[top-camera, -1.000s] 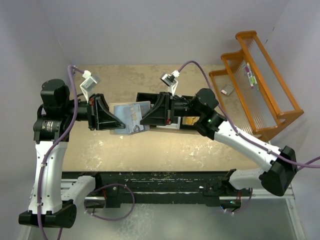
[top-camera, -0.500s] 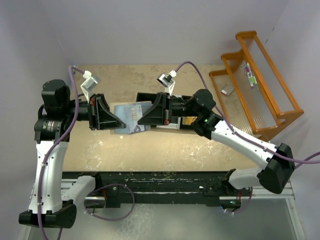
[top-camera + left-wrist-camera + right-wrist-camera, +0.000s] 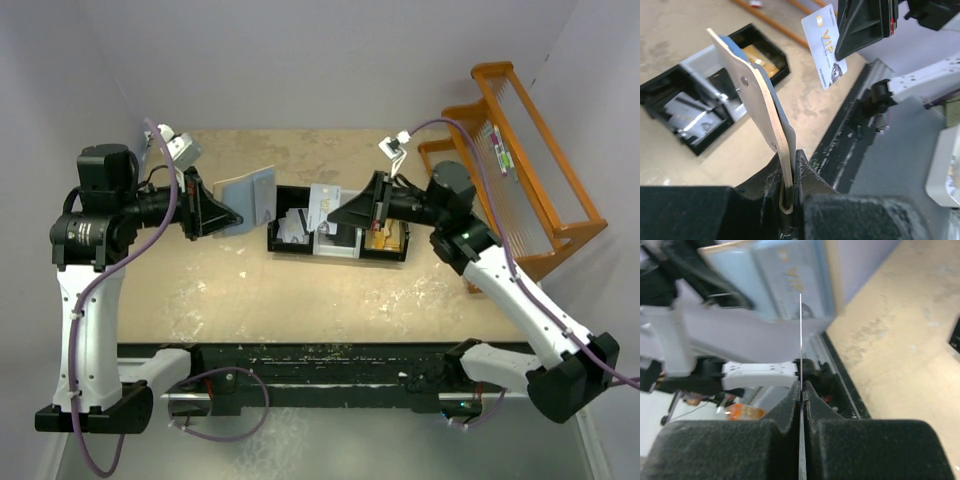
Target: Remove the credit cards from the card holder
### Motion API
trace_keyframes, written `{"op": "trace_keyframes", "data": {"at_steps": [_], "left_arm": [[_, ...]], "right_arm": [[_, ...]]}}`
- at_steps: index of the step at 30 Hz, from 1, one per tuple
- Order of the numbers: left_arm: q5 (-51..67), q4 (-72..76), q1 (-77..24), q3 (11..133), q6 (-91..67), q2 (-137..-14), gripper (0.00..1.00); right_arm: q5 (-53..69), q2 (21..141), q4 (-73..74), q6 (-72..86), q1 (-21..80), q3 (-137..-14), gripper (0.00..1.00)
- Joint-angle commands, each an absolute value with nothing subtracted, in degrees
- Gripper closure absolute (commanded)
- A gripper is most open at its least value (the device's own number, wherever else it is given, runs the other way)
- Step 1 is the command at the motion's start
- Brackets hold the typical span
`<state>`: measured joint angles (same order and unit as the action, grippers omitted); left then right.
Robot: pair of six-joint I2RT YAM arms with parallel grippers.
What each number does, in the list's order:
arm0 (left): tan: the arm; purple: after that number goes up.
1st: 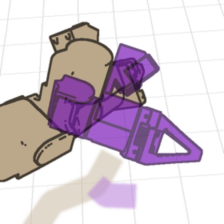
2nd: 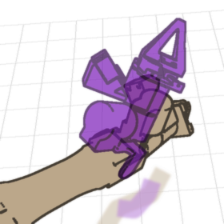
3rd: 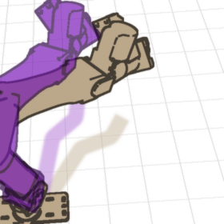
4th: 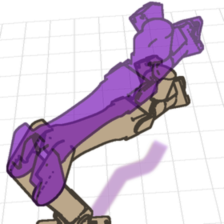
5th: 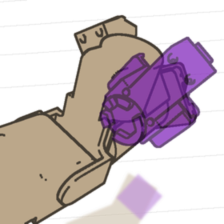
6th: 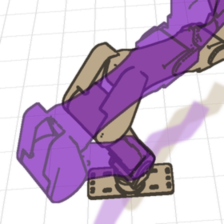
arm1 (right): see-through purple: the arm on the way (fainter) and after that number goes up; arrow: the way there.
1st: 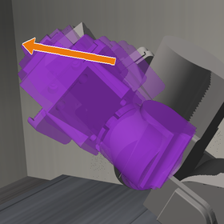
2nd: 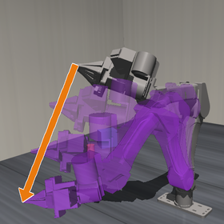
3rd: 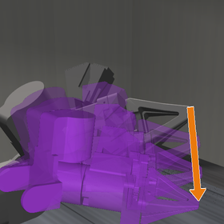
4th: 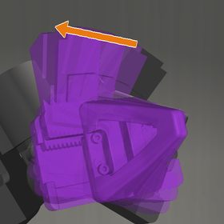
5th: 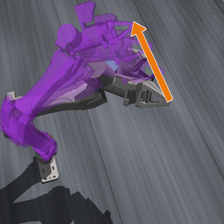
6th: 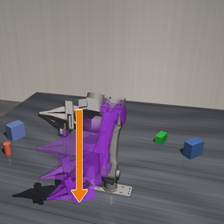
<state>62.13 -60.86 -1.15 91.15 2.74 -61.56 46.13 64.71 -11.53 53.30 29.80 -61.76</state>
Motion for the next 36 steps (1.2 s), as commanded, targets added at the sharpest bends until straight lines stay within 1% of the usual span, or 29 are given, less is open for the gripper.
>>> {"op": "trace_keyframes", "data": {"at_steps": [1,3,6,10,17,21,28,36], "left_arm": [[50.6,-61.0,-1.0,92.2,8.5,-59.9,1.00],[48.7,-61.5,-1.1,92.6,8.9,-59.6,1.00],[48.7,-63.2,-1.0,92.4,9.5,-59.2,1.00],[49.9,-64.8,-1.1,91.5,9.8,-58.0,1.00],[51.7,-66.2,-1.1,91.0,10.6,-57.0,1.00],[54.5,-66.7,-1.1,91.8,10.2,-57.0,1.00],[62.3,-66.4,-1.1,94.1,7.1,-57.1,1.00],[65.4,-65.8,-1.1,96.7,4.3,-56.6,1.00]], "right_arm": [[38.5,71.3,3.4,43.8,29.7,-64.8,1.00],[31.9,75.8,4.9,41.0,29.7,-67.0,1.00],[26.1,84.9,5.4,38.6,30.2,-71.2,1.00],[22.6,95.2,4.5,39.4,30.8,-77.5,1.00],[16.7,107.8,7.2,41.2,34.7,-88.0,1.00],[13.6,112.5,8.0,42.6,36.1,-90.5,1.00],[11.9,117.1,8.2,43.3,37.4,-92.5,1.00],[8.1,120.4,10.4,42.6,38.2,-96.5,1.00]]}}
